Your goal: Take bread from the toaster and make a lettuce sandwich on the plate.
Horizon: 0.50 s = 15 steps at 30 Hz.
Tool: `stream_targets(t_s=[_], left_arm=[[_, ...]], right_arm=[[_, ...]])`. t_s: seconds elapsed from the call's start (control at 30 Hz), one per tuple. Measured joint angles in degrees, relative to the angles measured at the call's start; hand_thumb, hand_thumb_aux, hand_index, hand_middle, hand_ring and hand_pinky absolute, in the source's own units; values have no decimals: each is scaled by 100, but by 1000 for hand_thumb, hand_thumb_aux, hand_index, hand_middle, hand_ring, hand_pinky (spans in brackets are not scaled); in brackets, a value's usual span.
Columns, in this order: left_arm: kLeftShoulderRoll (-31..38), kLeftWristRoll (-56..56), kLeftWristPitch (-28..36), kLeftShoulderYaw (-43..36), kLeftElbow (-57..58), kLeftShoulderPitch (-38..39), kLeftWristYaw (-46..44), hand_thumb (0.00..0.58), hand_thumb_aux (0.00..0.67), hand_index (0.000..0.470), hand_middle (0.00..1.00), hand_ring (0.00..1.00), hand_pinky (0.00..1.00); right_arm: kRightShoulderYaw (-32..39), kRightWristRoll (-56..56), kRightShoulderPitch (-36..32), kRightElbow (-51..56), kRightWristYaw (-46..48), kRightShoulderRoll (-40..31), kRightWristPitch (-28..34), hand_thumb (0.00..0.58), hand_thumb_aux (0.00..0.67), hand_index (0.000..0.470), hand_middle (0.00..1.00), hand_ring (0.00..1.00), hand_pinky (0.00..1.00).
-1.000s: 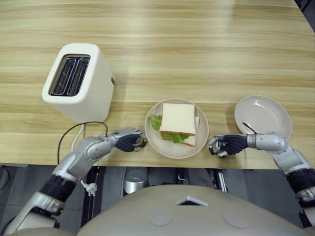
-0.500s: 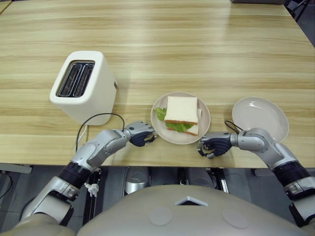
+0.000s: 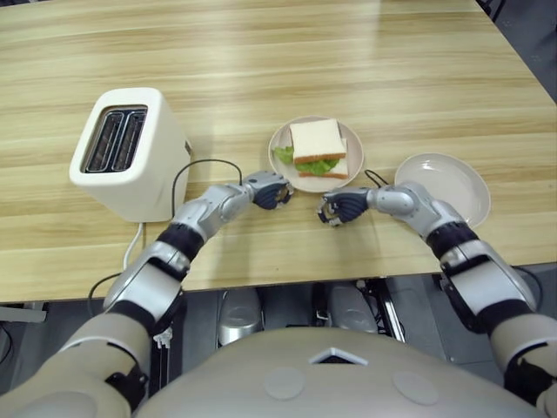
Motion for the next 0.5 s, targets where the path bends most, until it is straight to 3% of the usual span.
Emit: stream_targets(t_s=[0.17,0.4,0.43,0.47,0.5], left_arm=[[-474,-30,53,4,1083,-530,536,580,670,460,1000,1000,1000],[-681,-249,-43,55,1446,-617,982,580,670,460,1000,1000,1000],[-623,-342,-157,124,1336,-540,1069,558,539,370,1000,1000,1000],[-573,-418,-255,208,1239,-442,1139,536,486,334,1000,1000,1000],[-491,-573,-382,330,1016,-268,1211,464,370,254,616,616,616]], right_arm=[[103,-243,-633,1132,-906,374,318,580,670,460,1000,1000,1000],[258,-498,-773,1486,-2015,374,221,580,670,460,1000,1000,1000],[207,-456,-731,1475,-2087,341,-47,216,139,96,0,0,0],[174,-400,-670,1446,-2126,304,-284,0,0,0,0,0,0],[71,-263,-543,1367,-2180,249,-634,0,0,0,0,0,0]])
